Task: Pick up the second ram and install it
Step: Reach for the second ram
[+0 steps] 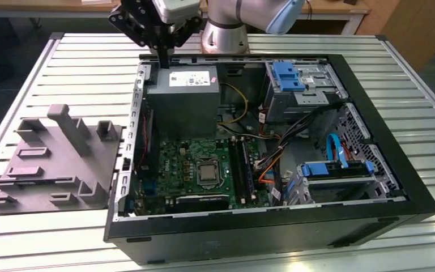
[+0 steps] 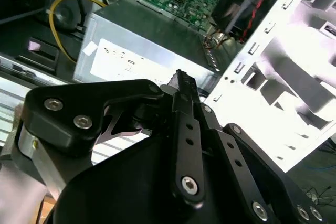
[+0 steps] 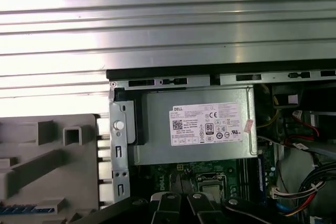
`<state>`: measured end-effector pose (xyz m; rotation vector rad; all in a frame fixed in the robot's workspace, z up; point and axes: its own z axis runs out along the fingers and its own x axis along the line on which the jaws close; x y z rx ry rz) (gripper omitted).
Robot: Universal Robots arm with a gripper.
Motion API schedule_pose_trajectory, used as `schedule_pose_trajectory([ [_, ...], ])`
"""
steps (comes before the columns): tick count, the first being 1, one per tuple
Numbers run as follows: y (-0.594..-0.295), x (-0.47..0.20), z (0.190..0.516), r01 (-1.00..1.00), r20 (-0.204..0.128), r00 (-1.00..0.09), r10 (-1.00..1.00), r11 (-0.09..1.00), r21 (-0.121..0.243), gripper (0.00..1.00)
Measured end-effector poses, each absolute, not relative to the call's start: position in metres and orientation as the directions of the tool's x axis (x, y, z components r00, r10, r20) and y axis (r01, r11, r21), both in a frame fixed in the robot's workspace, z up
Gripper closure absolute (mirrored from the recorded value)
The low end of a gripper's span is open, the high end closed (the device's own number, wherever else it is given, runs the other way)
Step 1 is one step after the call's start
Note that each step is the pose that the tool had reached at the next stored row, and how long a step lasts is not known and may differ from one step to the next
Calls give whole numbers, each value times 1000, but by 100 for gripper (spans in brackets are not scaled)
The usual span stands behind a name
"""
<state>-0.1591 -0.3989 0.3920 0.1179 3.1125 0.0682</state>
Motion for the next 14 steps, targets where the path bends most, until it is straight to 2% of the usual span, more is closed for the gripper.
schedule_pose_trajectory([
  [14,-398,-197,390,75,-24,-997,76,996,45,90],
])
